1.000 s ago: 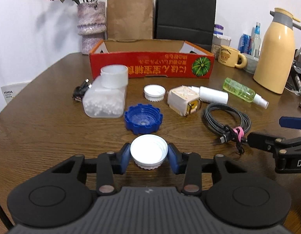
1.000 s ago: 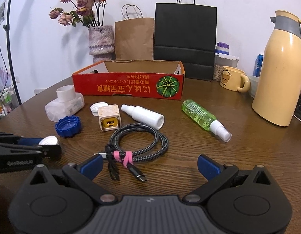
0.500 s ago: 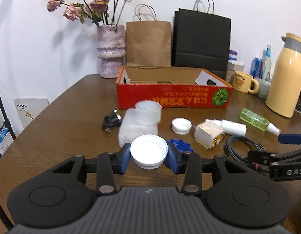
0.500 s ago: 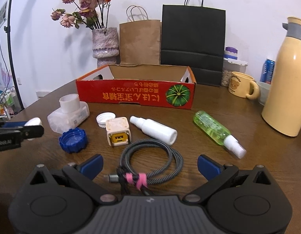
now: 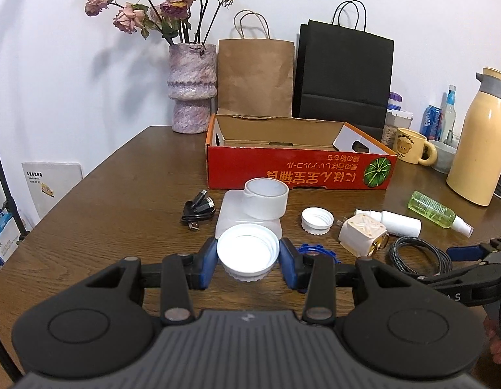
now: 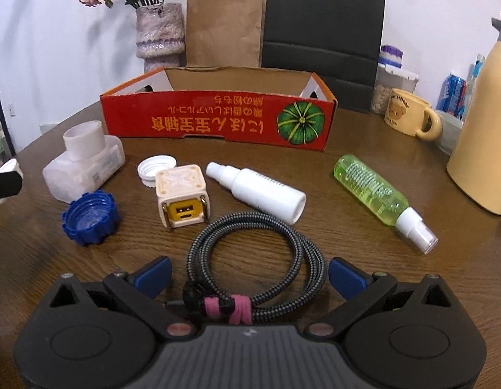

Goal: Organize rigid objects
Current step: 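Carry the white cap and braided cable over the cardboard box with both tools, then open both tools to drop the white cap and cable into the box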

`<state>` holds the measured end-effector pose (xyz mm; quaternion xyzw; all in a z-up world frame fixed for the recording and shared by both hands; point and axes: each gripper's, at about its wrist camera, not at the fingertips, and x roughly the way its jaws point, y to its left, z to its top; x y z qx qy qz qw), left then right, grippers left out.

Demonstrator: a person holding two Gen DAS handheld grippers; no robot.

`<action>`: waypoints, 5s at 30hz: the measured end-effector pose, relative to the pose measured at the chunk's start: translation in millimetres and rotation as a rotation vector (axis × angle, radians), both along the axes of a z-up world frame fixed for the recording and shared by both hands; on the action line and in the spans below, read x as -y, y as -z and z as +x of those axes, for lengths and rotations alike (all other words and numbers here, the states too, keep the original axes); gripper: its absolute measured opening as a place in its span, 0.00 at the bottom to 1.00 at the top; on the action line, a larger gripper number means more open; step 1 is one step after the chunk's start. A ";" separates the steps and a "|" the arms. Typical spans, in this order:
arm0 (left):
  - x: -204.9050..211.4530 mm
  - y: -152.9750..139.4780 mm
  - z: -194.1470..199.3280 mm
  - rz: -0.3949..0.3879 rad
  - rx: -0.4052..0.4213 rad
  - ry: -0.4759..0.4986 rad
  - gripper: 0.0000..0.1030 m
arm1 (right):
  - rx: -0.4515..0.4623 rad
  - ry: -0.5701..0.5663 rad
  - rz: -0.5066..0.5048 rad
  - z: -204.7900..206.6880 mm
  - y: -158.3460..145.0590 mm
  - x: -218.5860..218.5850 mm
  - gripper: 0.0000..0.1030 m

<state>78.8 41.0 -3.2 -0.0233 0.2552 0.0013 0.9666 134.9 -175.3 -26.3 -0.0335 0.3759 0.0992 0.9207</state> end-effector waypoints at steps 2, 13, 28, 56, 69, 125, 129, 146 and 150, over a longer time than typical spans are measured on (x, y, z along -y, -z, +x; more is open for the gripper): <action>-0.8 0.9 0.9 -0.002 -0.002 0.002 0.40 | -0.012 0.001 0.006 1.2 2.9 0.7 1.00; -0.4 2.0 1.0 0.001 -0.005 0.006 0.40 | 0.028 0.023 0.036 -0.5 5.2 3.3 0.92; 1.3 -5.0 -0.3 -0.007 -0.002 -0.007 0.40 | 0.095 0.028 0.066 -14.9 -5.1 6.3 0.84; 27.2 -61.6 39.3 0.002 0.097 0.025 0.40 | 0.335 0.035 0.133 -4.2 -72.0 10.1 0.82; 27.5 -71.4 88.8 -0.033 0.095 0.004 0.40 | 0.385 0.039 0.160 38.7 -90.6 6.1 0.82; -8.3 -31.2 305.7 -0.023 -0.046 -0.194 0.40 | 0.238 0.051 0.106 267.1 -52.3 -48.3 0.82; -6.4 -27.1 309.0 -0.010 -0.071 -0.181 0.40 | 0.225 0.050 0.090 268.9 -47.7 -48.9 0.82; -6.3 -27.9 308.1 -0.006 -0.082 -0.175 0.83 | 0.186 0.091 0.094 275.8 -39.4 -40.2 1.00; -3.1 -34.4 301.6 0.008 -0.035 -0.174 1.00 | 0.198 0.098 0.110 273.6 -43.5 -36.1 1.00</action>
